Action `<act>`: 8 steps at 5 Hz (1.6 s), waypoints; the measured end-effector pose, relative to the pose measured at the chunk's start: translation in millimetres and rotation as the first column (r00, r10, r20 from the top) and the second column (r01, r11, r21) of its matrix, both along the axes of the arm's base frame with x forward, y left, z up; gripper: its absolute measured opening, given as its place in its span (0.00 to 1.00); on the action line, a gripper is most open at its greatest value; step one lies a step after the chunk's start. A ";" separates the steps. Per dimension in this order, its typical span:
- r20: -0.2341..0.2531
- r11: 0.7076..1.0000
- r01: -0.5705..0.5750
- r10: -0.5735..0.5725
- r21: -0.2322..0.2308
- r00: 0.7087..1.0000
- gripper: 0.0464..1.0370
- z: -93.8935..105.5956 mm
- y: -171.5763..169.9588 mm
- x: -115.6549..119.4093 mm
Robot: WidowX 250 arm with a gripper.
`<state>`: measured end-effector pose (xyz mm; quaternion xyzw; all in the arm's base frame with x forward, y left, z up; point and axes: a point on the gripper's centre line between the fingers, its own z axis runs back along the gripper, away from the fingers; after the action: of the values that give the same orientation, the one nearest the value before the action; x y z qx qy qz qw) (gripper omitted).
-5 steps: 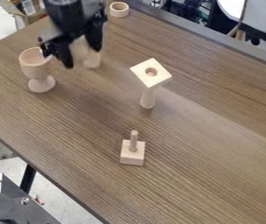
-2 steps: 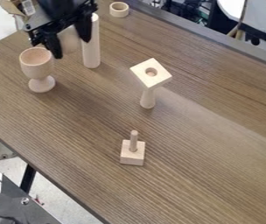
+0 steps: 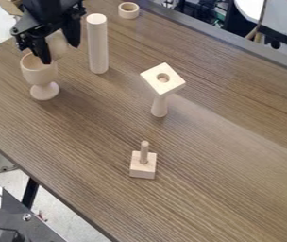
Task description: Put the ball to the cup
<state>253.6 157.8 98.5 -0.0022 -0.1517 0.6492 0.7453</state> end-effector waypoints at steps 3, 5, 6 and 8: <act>-0.002 1.000 -0.031 0.031 0.006 1.000 0.70 0.5 13.2 -5.2; 0.114 0.998 -0.046 0.049 -0.037 0.992 0.70 -2.8 21.0 -12.1; 0.112 0.999 -0.042 0.045 -0.033 0.993 0.70 -3.1 22.4 -13.4; 0.087 0.999 -0.028 0.031 -0.036 0.996 0.70 -4.5 22.2 -17.5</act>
<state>236.1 180.0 94.0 -0.0416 -0.1729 0.6620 0.7281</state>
